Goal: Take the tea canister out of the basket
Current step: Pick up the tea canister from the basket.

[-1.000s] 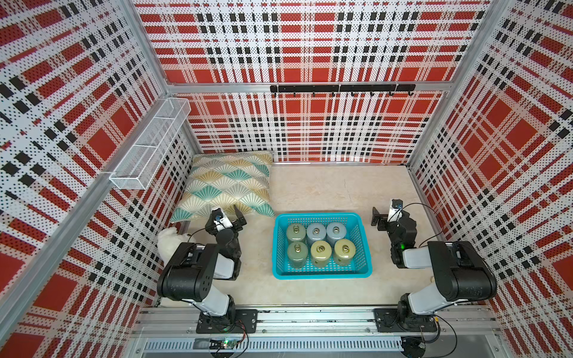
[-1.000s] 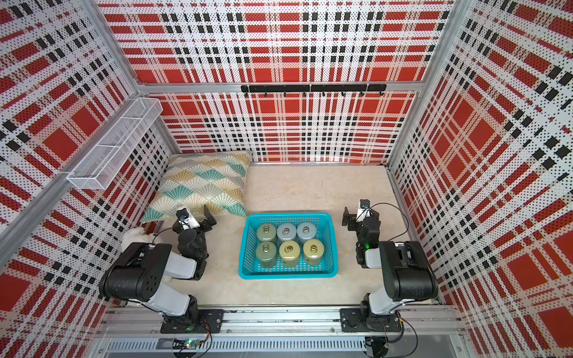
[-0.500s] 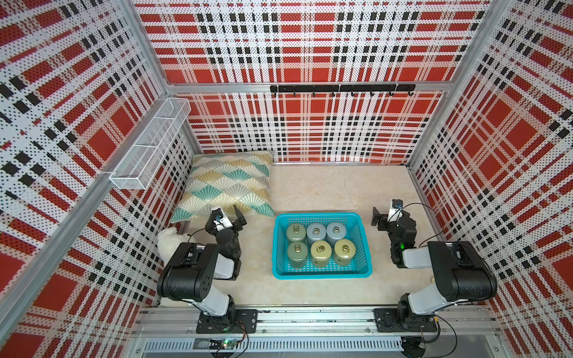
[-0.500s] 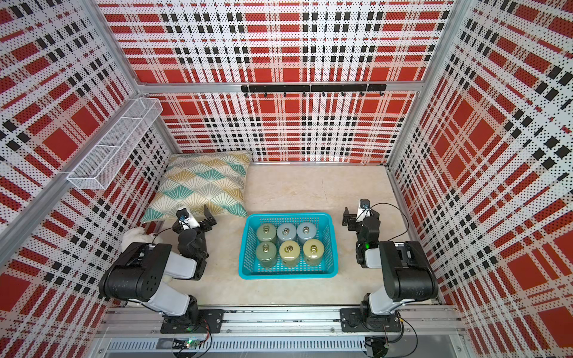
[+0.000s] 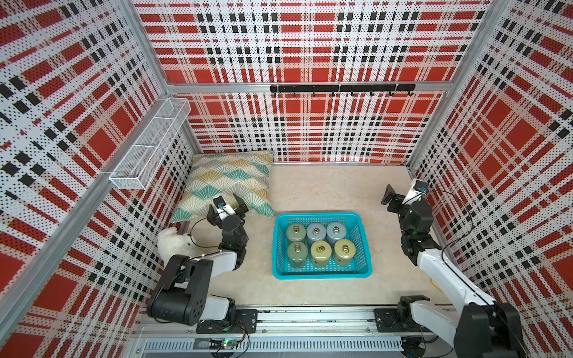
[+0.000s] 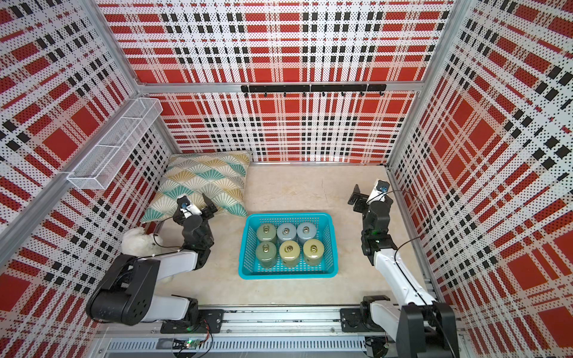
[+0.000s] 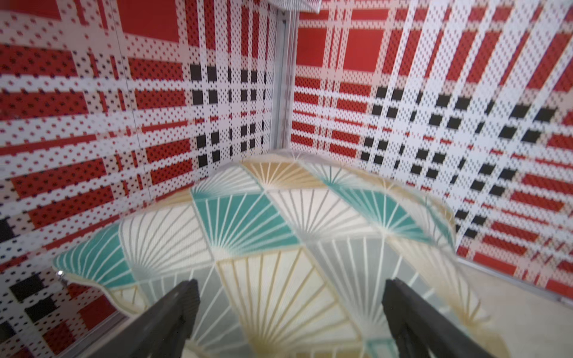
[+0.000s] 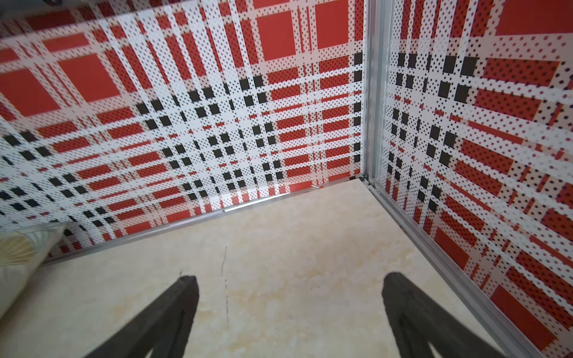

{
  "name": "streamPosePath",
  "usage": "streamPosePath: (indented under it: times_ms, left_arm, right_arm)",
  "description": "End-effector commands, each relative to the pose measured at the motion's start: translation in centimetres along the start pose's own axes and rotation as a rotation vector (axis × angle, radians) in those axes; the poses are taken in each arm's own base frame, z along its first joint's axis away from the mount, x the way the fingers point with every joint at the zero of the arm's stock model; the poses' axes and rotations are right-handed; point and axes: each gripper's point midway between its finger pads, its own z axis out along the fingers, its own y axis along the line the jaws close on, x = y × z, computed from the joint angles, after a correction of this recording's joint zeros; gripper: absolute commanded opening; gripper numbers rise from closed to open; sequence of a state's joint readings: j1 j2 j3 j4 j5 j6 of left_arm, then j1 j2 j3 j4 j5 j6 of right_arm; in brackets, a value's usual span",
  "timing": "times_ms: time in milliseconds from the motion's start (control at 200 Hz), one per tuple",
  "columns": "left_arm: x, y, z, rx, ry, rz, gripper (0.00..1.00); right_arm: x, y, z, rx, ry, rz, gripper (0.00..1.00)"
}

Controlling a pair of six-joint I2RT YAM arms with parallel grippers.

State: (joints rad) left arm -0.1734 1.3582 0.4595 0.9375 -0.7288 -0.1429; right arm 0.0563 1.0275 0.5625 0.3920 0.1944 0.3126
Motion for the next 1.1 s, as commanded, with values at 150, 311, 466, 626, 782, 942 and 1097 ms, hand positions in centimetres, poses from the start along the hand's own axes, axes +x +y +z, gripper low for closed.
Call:
streamPosePath:
  times_ms: [150, 311, 466, 626, 782, 942, 1097]
  left_arm:
    - [0.1, 0.7, 1.1, 0.012, 0.340, -0.458, 0.99]
    - [-0.4, -3.2, -1.7, 0.257, 0.378, -0.571, 0.88]
    - [-0.9, -8.3, -5.5, 0.320, 0.409, -0.413, 0.92]
    - [0.0, -13.0, -9.8, 0.452, 0.473, -0.325, 0.94]
    - [2.2, -16.3, -12.7, 0.529, 0.569, -0.187, 0.94]
    - [3.8, -17.7, -14.4, 0.545, 0.664, -0.069, 0.95]
    - [4.5, -18.1, -15.4, 0.581, 0.716, -0.004, 0.99]
  right_arm:
    - [-0.4, 2.2, -0.8, -0.079, 0.167, 0.306, 1.00]
    - [0.3, 4.7, -1.1, -0.200, 0.238, 0.314, 1.00]
    - [1.5, 7.4, -2.4, -0.280, 0.296, 0.281, 1.00]
    - [2.7, 10.7, -4.3, -0.377, 0.354, 0.249, 1.00]
    - [4.4, 14.9, -6.4, -0.491, 0.450, 0.168, 1.00]
    - [5.4, 18.0, -8.1, -0.624, 0.506, 0.112, 1.00]
    - [6.4, 20.0, -9.8, -0.730, 0.555, 0.104, 1.00]
